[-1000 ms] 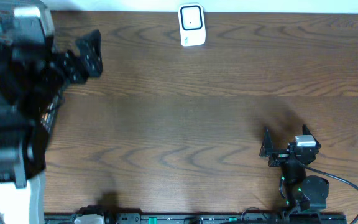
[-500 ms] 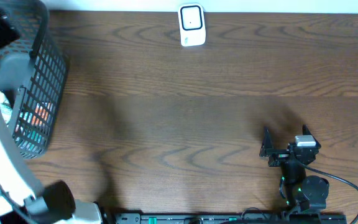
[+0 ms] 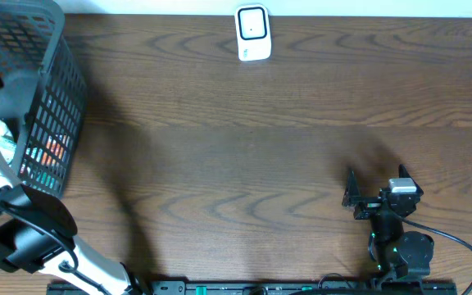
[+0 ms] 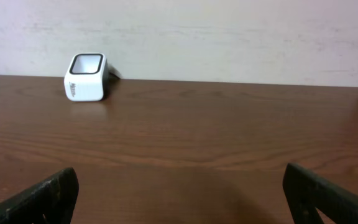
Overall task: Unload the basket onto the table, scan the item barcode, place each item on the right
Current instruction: 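Raise the left gripper and move it over the grey basket, then reach into the basket and grasp the orange-and-yellow snack bag with the left gripper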
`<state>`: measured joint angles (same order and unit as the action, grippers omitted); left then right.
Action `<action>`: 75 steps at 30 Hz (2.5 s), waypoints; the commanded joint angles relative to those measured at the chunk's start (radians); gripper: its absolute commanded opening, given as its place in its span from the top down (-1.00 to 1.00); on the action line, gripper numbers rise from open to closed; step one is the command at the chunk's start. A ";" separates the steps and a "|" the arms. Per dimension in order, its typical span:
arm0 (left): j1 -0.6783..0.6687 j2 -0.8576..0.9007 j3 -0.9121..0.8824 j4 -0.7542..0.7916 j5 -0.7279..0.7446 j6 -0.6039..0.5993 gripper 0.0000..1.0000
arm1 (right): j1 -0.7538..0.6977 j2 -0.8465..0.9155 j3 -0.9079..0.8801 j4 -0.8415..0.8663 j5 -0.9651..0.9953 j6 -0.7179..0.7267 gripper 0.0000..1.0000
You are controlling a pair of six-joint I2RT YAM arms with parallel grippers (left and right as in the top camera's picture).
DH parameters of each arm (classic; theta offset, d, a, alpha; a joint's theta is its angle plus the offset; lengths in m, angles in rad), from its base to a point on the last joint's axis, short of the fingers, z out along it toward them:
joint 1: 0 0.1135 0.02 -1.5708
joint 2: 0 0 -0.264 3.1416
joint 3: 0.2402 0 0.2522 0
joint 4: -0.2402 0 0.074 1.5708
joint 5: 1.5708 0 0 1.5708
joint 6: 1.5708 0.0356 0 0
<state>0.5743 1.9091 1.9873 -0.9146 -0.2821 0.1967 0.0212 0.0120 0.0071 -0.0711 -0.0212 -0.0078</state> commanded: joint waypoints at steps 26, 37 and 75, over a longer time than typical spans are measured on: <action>0.106 0.036 -0.428 0.344 0.088 0.427 -0.95 | -0.003 -0.006 -0.001 -0.006 0.008 0.010 -0.98; 0.191 0.162 -0.437 0.351 0.088 0.427 -0.95 | -0.003 -0.006 -0.001 -0.006 0.008 0.010 -0.98; 0.166 -0.469 -0.420 0.433 0.568 -0.277 0.85 | -0.003 -0.006 -0.001 -0.006 0.008 0.010 -0.98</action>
<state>0.7376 1.4387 1.5513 -0.4614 0.2935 -0.0311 0.0212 0.0120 0.0071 -0.0711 -0.0212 -0.0078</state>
